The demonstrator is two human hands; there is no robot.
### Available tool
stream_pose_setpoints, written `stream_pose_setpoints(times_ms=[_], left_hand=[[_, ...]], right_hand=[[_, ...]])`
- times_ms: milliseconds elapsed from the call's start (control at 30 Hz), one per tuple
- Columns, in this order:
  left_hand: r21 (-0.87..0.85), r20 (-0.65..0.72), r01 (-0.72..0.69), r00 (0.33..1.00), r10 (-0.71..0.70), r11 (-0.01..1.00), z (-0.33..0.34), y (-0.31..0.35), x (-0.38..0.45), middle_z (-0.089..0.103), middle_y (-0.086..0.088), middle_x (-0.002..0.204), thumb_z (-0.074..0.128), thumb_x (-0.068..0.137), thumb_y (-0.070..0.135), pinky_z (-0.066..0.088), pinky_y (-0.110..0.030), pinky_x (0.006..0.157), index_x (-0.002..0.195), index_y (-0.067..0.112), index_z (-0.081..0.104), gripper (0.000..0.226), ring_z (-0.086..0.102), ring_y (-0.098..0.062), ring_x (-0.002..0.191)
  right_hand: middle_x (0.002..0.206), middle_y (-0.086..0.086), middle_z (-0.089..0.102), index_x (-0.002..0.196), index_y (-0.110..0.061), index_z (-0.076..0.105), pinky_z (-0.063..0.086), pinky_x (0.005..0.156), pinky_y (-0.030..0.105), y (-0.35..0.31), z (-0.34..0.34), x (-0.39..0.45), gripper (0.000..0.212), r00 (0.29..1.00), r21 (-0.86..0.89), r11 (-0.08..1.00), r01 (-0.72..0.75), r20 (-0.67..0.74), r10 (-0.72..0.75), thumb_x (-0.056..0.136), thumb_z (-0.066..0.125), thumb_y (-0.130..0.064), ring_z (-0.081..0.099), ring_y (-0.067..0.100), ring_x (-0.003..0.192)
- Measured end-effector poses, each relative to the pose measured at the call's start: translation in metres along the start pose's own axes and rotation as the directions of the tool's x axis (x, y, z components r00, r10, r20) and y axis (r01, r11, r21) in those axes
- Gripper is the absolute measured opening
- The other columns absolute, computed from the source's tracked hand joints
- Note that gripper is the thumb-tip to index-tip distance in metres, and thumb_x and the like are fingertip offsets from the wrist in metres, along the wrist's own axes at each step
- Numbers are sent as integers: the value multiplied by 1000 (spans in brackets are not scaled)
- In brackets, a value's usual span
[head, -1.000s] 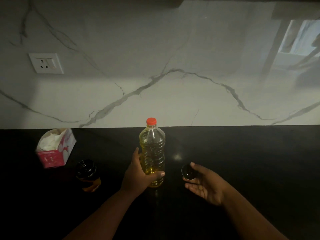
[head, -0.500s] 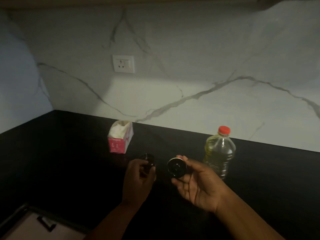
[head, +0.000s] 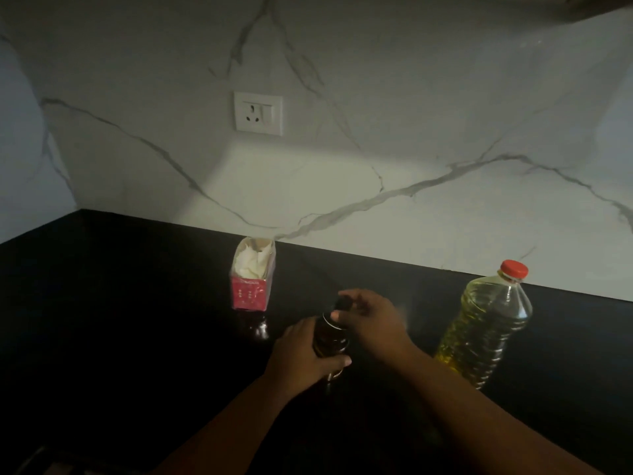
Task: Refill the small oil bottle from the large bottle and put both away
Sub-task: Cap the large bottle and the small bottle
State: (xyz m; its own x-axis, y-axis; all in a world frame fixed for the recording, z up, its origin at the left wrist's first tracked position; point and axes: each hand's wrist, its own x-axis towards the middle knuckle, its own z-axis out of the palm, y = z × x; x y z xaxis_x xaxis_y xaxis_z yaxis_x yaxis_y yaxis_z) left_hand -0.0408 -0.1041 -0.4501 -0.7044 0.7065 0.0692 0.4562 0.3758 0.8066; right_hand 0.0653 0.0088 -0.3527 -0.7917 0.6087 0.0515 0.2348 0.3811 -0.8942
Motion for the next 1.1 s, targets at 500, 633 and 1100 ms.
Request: stream_pose_setpoints(times_ms=[500, 633, 1100], left_hand=[[51, 78, -98, 993, 94, 994, -10, -3, 7, 67, 14, 113, 82, 58, 63, 51, -35, 95, 119, 34, 59, 71, 62, -7, 109], [60, 105, -96, 990, 90, 994, -12, -2, 8, 66, 14, 115, 82, 61, 62, 50, -36, 97, 122, 34, 57, 71, 61, -8, 111], [102, 93, -95, 992, 85, 990, -11, -4, 10, 62, 7, 125, 80, 63, 65, 46, -37, 102, 131, 28, 53, 81, 57, -16, 119]], right_hand=[[89, -17, 56, 100, -33, 59, 38, 59, 11, 4, 11, 30, 25, 974, -583, 798, 150, 226, -18, 78, 70, -25, 53, -2, 76], [86, -15, 54, 93, -34, 55, 40, 60, 15, -2, 10, 31, 22, 968, -623, 763, 174, 251, -16, 79, 70, -26, 55, 3, 79], [114, 8, 63, 121, -10, 59, 42, 75, 32, -56, 9, 38, 38, 787, -808, 171, 564, 589, 185, 95, 54, -36, 60, 24, 102]])
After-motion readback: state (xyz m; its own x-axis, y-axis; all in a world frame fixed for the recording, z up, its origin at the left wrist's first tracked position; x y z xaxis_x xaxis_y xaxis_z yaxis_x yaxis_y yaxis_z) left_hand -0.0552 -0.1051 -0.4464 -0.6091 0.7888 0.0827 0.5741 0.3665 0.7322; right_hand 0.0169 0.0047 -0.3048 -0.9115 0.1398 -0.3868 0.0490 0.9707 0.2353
